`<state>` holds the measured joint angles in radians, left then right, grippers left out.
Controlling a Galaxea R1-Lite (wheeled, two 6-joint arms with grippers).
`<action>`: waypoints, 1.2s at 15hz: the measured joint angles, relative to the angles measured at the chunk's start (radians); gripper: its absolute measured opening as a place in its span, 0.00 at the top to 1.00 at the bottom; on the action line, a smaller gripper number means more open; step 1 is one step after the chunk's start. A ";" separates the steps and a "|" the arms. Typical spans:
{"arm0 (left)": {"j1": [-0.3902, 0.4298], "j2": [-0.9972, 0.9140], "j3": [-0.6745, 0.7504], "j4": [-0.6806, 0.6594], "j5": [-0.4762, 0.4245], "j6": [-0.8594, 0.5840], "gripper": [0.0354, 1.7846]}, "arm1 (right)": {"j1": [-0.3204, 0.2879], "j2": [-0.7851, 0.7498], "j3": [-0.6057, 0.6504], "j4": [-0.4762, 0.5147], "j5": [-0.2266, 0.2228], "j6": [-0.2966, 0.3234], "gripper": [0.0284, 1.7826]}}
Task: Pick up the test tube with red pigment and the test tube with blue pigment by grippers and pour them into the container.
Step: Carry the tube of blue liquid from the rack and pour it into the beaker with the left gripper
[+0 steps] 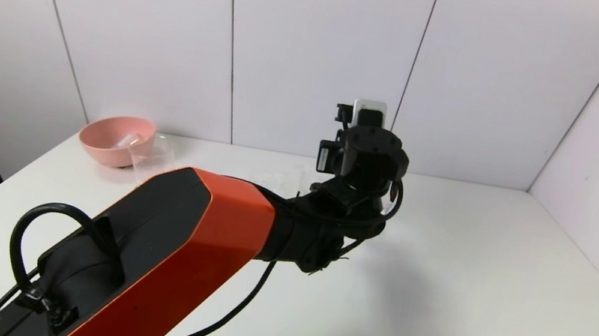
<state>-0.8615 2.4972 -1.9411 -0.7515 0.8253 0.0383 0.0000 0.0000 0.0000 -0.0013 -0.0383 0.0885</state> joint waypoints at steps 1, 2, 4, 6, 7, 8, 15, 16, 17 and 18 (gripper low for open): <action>0.000 -0.022 0.045 -0.003 -0.025 -0.006 0.72 | 0.000 0.000 0.000 0.000 0.000 0.000 0.00; 0.000 -0.055 0.116 -0.008 -0.063 -0.016 0.72 | 0.000 0.000 0.000 0.000 0.000 0.000 0.00; 0.001 -0.149 0.303 -0.018 -0.168 -0.042 0.72 | 0.000 0.000 0.000 0.000 0.000 0.000 0.00; 0.015 -0.276 0.534 -0.056 -0.332 -0.059 0.72 | 0.000 0.000 0.000 0.000 0.000 0.000 0.00; 0.033 -0.342 0.646 -0.086 -0.429 -0.061 0.72 | 0.000 0.000 0.000 0.000 0.000 0.000 0.00; 0.063 -0.415 0.761 -0.118 -0.540 -0.057 0.72 | 0.000 0.000 0.000 0.000 0.000 0.000 0.00; 0.563 -0.791 1.209 -0.174 -1.275 0.001 0.72 | 0.000 0.000 0.000 0.000 0.000 0.000 0.00; 0.654 -0.817 1.233 -0.174 -1.363 0.004 0.72 | 0.000 0.000 0.000 0.000 0.000 0.000 0.00; 0.744 -0.837 1.251 -0.174 -1.449 0.006 0.72 | 0.000 0.000 0.000 0.000 0.000 0.000 0.00; 0.837 -0.853 1.264 -0.174 -1.538 0.008 0.72 | 0.000 0.000 0.000 0.000 0.000 0.000 0.00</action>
<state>-0.0249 1.6443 -0.6772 -0.9255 -0.7130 0.0462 0.0000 0.0000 0.0000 -0.0013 -0.0383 0.0885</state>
